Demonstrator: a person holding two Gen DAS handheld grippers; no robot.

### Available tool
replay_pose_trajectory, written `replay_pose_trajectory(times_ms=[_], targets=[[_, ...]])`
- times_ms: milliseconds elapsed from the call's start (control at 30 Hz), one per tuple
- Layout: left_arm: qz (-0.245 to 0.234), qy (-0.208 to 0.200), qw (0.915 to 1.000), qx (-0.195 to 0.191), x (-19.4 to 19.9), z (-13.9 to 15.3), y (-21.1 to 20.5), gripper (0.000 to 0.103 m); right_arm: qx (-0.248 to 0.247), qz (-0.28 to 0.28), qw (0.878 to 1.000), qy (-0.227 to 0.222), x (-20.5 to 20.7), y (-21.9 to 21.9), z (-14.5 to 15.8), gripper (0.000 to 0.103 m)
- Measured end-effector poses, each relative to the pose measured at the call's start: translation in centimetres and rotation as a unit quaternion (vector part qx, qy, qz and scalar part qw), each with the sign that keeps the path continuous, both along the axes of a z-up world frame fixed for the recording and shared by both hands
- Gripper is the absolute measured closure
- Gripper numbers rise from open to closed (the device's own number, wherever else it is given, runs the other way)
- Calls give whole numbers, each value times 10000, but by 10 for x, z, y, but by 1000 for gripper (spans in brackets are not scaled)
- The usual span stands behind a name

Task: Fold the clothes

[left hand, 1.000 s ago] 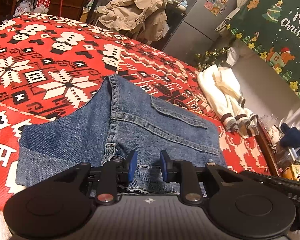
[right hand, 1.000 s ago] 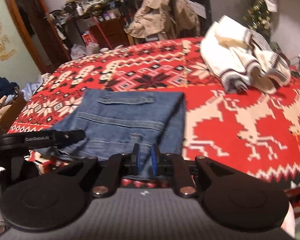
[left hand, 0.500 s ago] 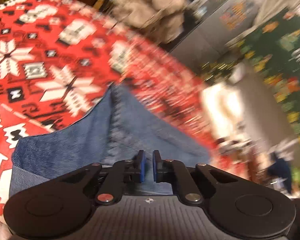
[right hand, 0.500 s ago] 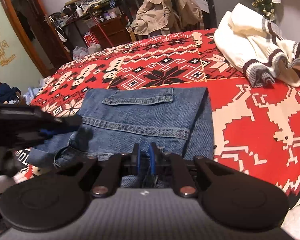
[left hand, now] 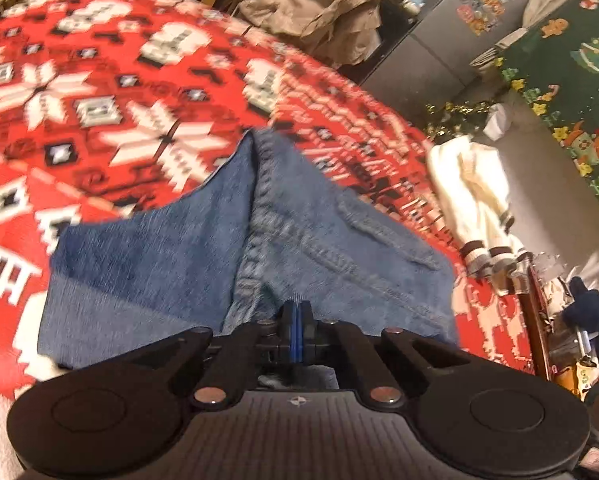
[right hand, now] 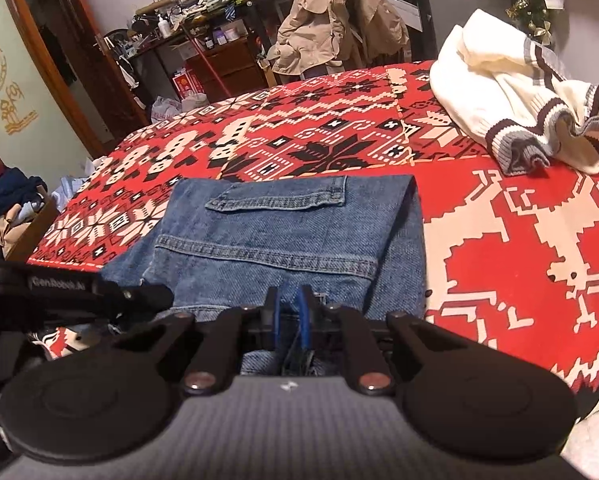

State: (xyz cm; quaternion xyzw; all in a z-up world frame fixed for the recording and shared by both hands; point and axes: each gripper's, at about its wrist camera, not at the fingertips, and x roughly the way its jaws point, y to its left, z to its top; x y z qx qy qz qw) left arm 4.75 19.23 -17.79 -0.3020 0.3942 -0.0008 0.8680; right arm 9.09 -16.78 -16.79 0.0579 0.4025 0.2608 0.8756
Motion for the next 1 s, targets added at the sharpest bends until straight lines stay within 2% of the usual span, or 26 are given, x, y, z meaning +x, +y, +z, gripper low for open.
replay_pose_trajectory(times_ms=[167,267,300,400,633,733,900,1000], targets=[[120,-227,9997,-59,35,23,9,102,37,-1,10000,-3,-1,-2,0,92],[207,-5,9997,-137,63,18,18,101,59,2,10000,8,-1,-3,-1,92],[234,157,9996,-53,70,14,20,101,64,4,10000,10,-1,-3,-1,92],[188,374,9991,-8,71,-2,26,100,74,8,10000,10,0,-3,-1,92],[328,300,9990,-18,46,-4,39,100,82,23,10000,4,0,-3,-2,92],[334,268,9991,5,42,6,36,101,62,25,10000,-16,-1,-3,-2,92],[-11,-71,9998,-193,44,24,18,100,39,15,10000,-43,-2,-2,-2,91],[-99,140,9998,106,58,19,5,99,35,26,10000,-44,-2,-2,-2,91]])
